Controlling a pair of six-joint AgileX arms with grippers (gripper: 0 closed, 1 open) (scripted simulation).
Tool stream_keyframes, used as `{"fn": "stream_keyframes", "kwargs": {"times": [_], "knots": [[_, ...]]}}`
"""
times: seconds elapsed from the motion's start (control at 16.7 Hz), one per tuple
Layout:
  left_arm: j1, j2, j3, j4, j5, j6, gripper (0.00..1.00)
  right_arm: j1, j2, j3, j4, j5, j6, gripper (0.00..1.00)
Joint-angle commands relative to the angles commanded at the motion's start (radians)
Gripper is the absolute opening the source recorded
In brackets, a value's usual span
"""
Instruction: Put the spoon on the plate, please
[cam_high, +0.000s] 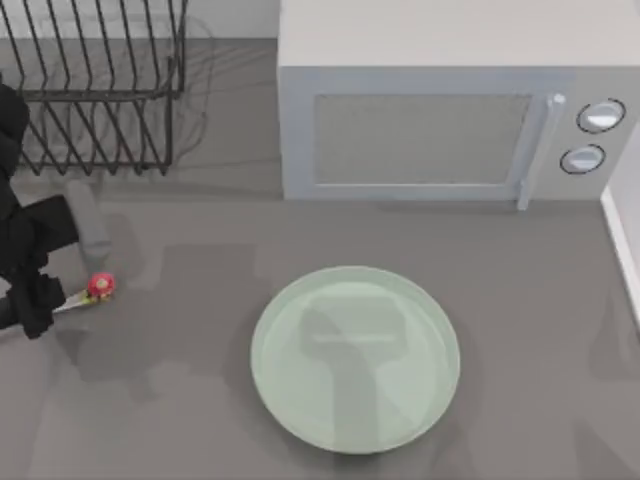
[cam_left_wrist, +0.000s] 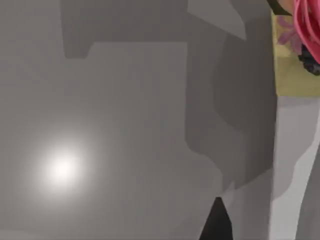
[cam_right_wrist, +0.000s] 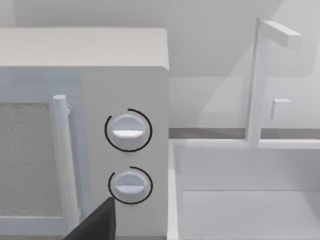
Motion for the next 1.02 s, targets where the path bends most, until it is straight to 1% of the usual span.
{"fn": "stream_keyframes", "kwargs": {"times": [0.12, 0.3, 0.42, 0.54, 0.78, 0.9, 1.02], "knots": [[0.000, -0.025, 0.052, -0.080, 0.000, 0.001, 0.00, 0.000, 0.000, 0.000, 0.000, 0.000, 0.000, 1.00], [-0.002, -0.076, 0.142, -0.244, 0.000, -0.001, 0.00, 0.000, 0.000, 0.000, 0.000, 0.000, 0.000, 1.00], [-0.003, -0.109, 0.190, -0.314, -0.001, -0.004, 0.00, 0.000, 0.000, 0.000, 0.000, 0.000, 0.000, 1.00], [-0.002, -0.127, 0.210, -0.341, -0.001, -0.008, 0.00, 0.000, 0.000, 0.000, 0.000, 0.000, 0.000, 1.00], [-0.003, -0.122, 0.209, -0.339, -0.001, -0.007, 0.00, 0.000, 0.000, 0.000, 0.000, 0.000, 0.000, 1.00], [-0.038, -0.104, 0.227, -0.340, -0.002, -0.024, 0.00, 0.000, 0.000, 0.000, 0.000, 0.000, 0.000, 1.00], [-0.114, -0.069, 0.261, -0.340, -0.004, -0.059, 0.00, 0.000, 0.000, 0.000, 0.000, 0.000, 0.000, 1.00]]}}
